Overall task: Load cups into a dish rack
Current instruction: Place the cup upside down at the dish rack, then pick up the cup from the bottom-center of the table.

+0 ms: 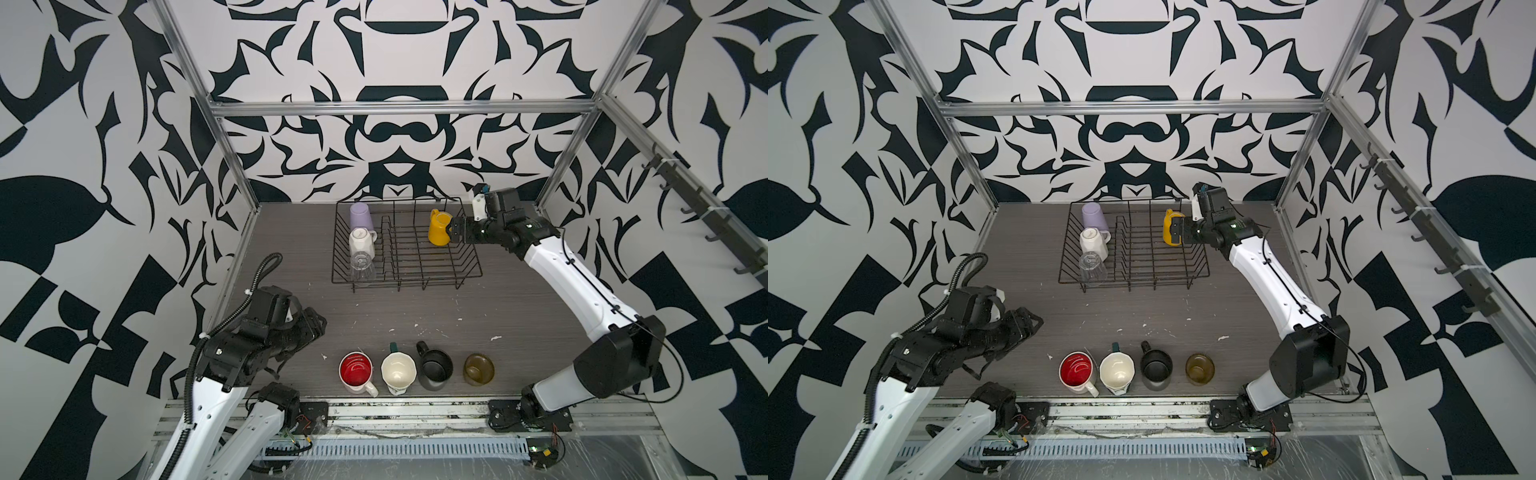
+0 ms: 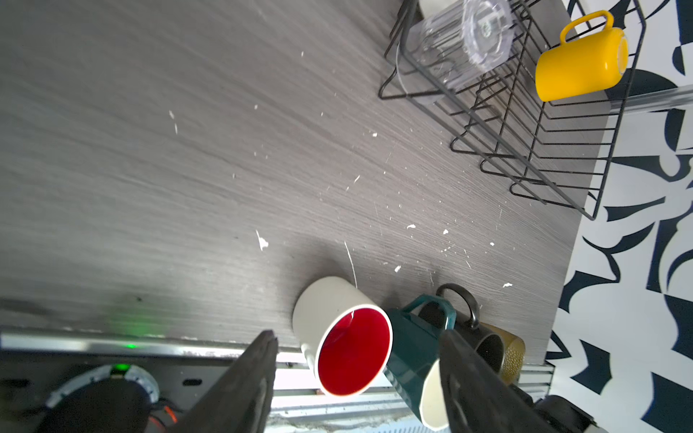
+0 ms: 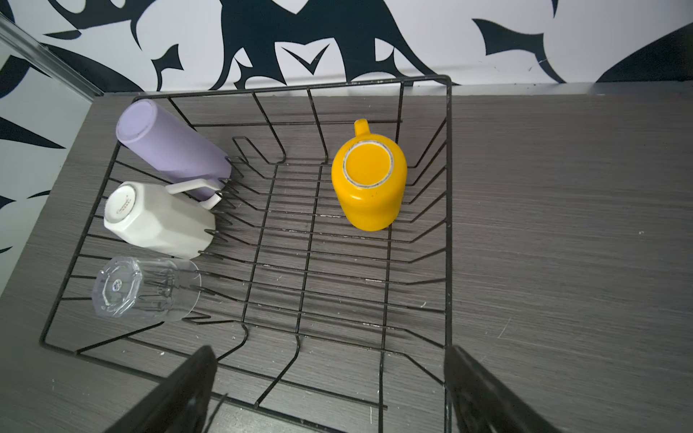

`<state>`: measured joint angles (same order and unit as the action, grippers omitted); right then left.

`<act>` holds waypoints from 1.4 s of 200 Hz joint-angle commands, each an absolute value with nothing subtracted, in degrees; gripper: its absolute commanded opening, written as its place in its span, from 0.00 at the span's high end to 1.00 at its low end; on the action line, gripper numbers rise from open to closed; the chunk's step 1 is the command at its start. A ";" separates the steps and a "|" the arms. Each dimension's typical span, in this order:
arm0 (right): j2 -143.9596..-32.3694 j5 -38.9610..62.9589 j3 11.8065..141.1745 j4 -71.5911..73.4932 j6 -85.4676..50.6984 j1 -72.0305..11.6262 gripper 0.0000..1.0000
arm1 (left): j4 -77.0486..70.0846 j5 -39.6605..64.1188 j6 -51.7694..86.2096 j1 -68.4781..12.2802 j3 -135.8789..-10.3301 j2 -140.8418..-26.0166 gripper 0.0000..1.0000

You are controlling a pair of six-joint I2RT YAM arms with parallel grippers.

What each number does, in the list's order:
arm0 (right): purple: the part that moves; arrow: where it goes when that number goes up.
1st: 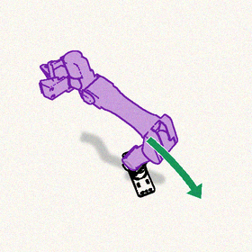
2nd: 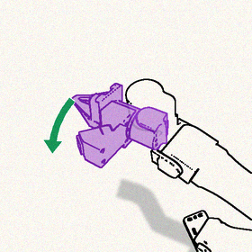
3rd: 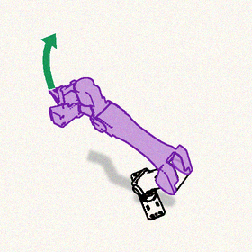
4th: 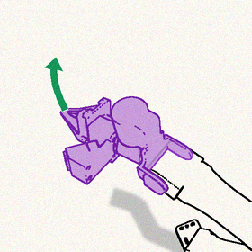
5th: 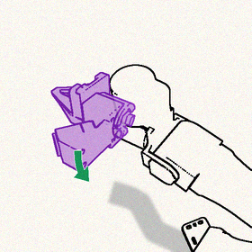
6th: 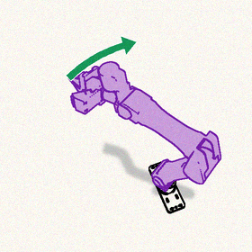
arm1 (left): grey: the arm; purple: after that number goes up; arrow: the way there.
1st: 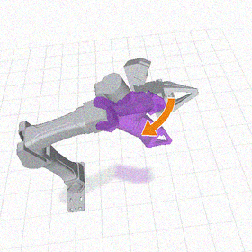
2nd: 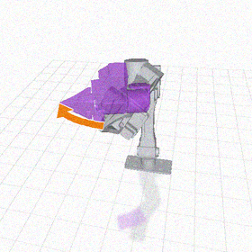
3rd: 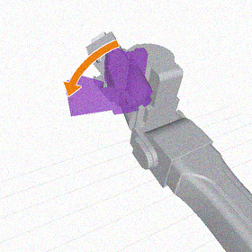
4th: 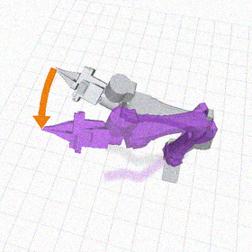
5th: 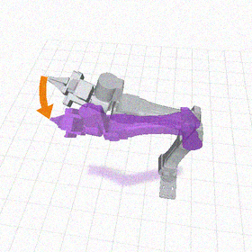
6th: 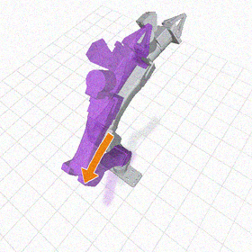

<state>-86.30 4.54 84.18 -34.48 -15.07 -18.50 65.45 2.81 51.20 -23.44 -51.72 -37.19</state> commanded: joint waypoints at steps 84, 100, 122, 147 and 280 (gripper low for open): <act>-80.91 5.01 79.21 -32.43 -16.60 -18.41 0.04 | 61.33 -8.37 68.06 -49.77 -46.25 -48.07 0.25; -80.60 4.94 78.88 -32.39 -16.48 -18.45 0.04 | 61.87 -8.41 68.93 -51.32 -45.33 -47.92 0.26; -80.33 4.88 78.38 -32.19 -16.49 -18.46 0.04 | 61.88 -7.83 69.52 -52.96 -43.70 -48.11 0.27; -79.99 4.91 77.83 -32.24 -16.71 -18.40 0.04 | 62.13 -8.20 69.56 -55.02 -42.30 -49.66 0.30; -78.88 5.01 77.26 -32.19 -16.28 -18.43 0.04 | 54.99 -8.25 69.52 -56.29 -36.06 -55.63 0.49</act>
<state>-81.67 4.91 77.23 -33.36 -16.43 -18.48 55.48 -6.61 68.45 -56.23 -36.14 -53.87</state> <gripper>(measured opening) 0.961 0.518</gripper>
